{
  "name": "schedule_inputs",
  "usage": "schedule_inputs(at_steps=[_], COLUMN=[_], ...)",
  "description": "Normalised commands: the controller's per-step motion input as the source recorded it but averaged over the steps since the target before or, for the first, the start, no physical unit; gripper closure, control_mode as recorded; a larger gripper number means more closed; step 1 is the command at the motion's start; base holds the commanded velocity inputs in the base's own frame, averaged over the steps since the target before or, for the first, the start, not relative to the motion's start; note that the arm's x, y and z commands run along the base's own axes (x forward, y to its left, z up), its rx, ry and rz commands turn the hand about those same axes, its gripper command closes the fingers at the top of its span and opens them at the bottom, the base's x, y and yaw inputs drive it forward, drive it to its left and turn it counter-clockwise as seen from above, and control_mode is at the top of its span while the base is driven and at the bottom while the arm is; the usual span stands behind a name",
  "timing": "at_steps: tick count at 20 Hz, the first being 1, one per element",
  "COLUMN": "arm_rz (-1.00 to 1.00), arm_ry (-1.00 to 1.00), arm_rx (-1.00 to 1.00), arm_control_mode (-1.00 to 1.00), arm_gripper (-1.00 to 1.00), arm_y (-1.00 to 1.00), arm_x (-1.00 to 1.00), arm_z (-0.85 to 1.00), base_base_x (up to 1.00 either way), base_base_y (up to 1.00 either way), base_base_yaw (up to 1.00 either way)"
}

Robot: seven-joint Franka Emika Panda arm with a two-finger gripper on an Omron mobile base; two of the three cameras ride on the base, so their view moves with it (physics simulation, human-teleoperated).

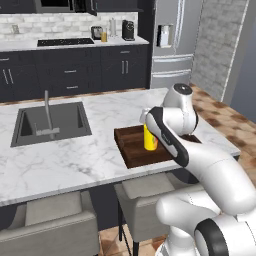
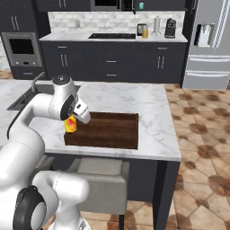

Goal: There is a tray on the dining counter. Grab the cup, mug, and pitcher and place them on the tray. The pitcher may be placed next to the tray if it cannot fit the tray.

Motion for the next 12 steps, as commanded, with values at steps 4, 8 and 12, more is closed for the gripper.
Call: schedule_inputs(at_steps=[4,8,12], arm_rz=[0.0,0.0,0.0], arm_ry=[0.0,0.0,0.0], arm_rx=[0.0,0.0,0.0], arm_control_mode=[-1.0,-1.0,-1.0], arm_gripper=[1.0,1.0,1.0], arm_y=[0.0,0.0,0.0], arm_x=[0.0,0.0,0.0], arm_z=[-0.06,-0.02,0.0], base_base_x=[0.0,0.0,0.0], base_base_y=[0.0,0.0,0.0], base_base_yaw=[0.0,0.0,0.0])
